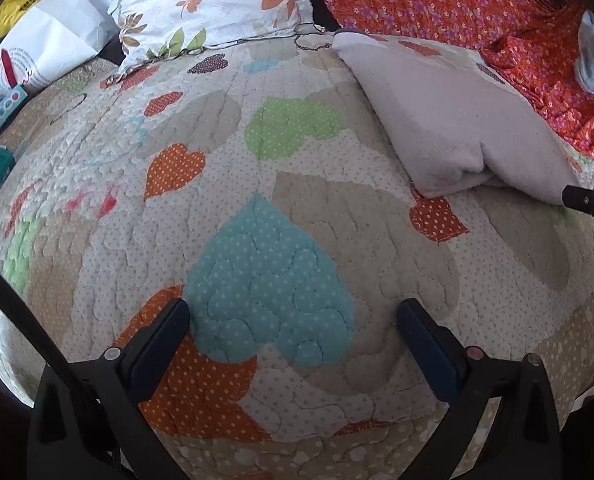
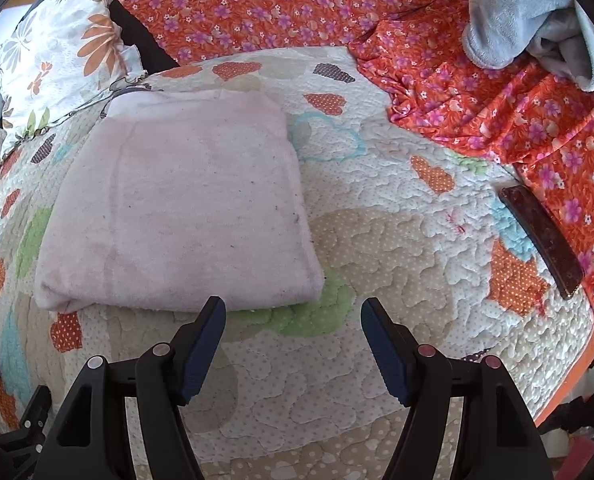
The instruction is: Fold small clothes
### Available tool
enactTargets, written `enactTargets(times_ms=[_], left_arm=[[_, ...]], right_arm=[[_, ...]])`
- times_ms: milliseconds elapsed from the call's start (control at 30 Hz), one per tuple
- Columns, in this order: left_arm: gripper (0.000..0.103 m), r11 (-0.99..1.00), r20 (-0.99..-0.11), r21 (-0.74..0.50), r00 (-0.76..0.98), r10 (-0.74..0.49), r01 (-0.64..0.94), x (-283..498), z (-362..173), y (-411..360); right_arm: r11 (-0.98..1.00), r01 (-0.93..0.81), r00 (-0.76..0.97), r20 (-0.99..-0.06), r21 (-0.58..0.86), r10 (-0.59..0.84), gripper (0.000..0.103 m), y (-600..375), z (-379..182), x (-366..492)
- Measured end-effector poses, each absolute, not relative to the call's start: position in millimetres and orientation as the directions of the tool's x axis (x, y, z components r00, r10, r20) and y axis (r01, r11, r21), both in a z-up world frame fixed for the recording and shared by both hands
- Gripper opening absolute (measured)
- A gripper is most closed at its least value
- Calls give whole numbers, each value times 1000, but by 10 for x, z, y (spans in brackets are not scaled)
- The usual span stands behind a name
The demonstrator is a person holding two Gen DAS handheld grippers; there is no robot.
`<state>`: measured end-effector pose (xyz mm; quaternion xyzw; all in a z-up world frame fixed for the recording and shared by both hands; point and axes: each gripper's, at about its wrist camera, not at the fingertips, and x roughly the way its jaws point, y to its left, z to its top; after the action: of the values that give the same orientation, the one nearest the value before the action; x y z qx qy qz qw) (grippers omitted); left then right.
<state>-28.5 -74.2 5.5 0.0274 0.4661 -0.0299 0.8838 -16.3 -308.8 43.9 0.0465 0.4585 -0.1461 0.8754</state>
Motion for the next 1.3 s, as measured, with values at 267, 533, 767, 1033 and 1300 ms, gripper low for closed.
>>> enactTargets(times_ms=[267, 533, 767, 1033, 1300], left_arm=[[103, 998, -826, 6, 563, -33, 68, -284, 30, -741], [103, 998, -826, -31, 561, -53, 50, -274, 21, -704], [103, 999, -826, -30, 561, -48, 41, -277, 38, -717], [103, 997, -732, -13, 679, -63, 78, -451, 350, -784], [103, 994, -691, -5, 718, -83, 110, -553, 516, -816]], right_arm=[[949, 312, 532, -819, -44, -213, 75, -3116, 438, -178], [955, 293, 535, -820, -47, -205, 75, -3053, 428, -161], [960, 279, 554, -811, -36, -191, 75, -3024, 462, -178], [954, 300, 563, -805, -11, -187, 75, -3079, 502, -199], [939, 342, 559, -807, 19, -187, 76, -3200, 516, -227]])
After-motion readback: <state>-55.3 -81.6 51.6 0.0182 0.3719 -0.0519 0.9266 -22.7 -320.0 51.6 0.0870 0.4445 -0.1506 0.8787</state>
